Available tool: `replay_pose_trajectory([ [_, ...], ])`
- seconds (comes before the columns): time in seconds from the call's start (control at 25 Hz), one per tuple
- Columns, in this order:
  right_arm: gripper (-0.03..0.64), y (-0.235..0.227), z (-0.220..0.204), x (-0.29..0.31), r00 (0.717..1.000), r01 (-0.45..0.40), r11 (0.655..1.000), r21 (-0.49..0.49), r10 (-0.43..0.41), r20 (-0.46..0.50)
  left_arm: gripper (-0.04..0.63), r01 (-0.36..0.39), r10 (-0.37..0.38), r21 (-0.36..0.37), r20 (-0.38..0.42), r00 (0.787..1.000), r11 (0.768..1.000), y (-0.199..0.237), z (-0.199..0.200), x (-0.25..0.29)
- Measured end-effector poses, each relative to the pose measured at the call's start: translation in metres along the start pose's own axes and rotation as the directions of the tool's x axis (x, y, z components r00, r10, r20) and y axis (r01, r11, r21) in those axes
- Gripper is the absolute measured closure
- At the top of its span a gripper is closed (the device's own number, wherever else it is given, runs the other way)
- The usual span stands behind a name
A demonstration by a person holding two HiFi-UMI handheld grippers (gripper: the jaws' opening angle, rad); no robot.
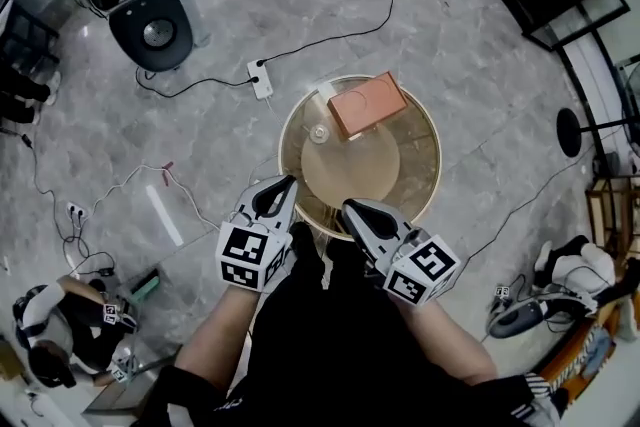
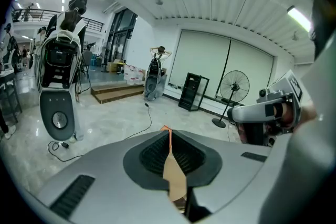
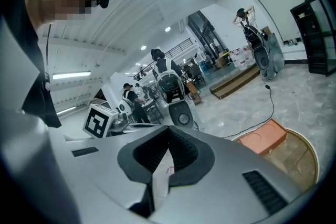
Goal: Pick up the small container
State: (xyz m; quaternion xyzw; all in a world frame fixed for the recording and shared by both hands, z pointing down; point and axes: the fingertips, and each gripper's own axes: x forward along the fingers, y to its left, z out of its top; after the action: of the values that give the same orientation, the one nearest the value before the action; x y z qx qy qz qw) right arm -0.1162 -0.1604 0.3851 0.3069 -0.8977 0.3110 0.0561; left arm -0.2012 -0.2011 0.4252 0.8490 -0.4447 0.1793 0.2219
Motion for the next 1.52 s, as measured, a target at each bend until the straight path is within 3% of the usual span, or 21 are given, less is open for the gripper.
replay_pose_trajectory([
  [0.28, 0.603, -0.069, -0.037, 0.021, 0.998, 0.003, 1.000, -0.007, -0.004, -0.058, 0.569, 0.014, -0.014, -0.024, 0.005, 1.000, 1.000, 0.001, -0.035, 0.070],
  [0.68, 0.603, -0.170, -0.104, 0.056, 0.997, 0.039, 0.998, 0.047, -0.036, -0.066, 0.580, 0.100, -0.100, 0.011, -0.002, 0.995, 0.995, 0.007, -0.108, 0.160],
  [0.88, 0.603, -0.210, -0.140, 0.078, 0.996, 0.053, 0.996, 0.068, -0.048, -0.070, 0.578, 0.017, -0.018, 0.034, 0.037, 0.999, 0.999, 0.034, -0.135, 0.196],
  [1.08, 0.603, -0.238, -0.176, 0.097, 0.995, 0.051, 0.995, 0.083, -0.044, -0.089, 0.578, -0.026, 0.025, 0.011, 0.085, 0.996, 1.000, 0.056, -0.161, 0.226],
  [1.4, 0.603, -0.269, -0.234, 0.115, 0.992, 0.047, 0.993, 0.108, -0.034, -0.122, 0.580, 0.022, -0.024, 0.064, 0.033, 0.999, 0.998, 0.071, -0.221, 0.276],
  [1.52, 0.603, -0.275, -0.245, 0.120, 0.992, 0.042, 0.992, 0.118, -0.028, -0.124, 0.580, 0.040, -0.045, 0.125, 0.032, 0.998, 0.991, 0.072, -0.228, 0.292],
])
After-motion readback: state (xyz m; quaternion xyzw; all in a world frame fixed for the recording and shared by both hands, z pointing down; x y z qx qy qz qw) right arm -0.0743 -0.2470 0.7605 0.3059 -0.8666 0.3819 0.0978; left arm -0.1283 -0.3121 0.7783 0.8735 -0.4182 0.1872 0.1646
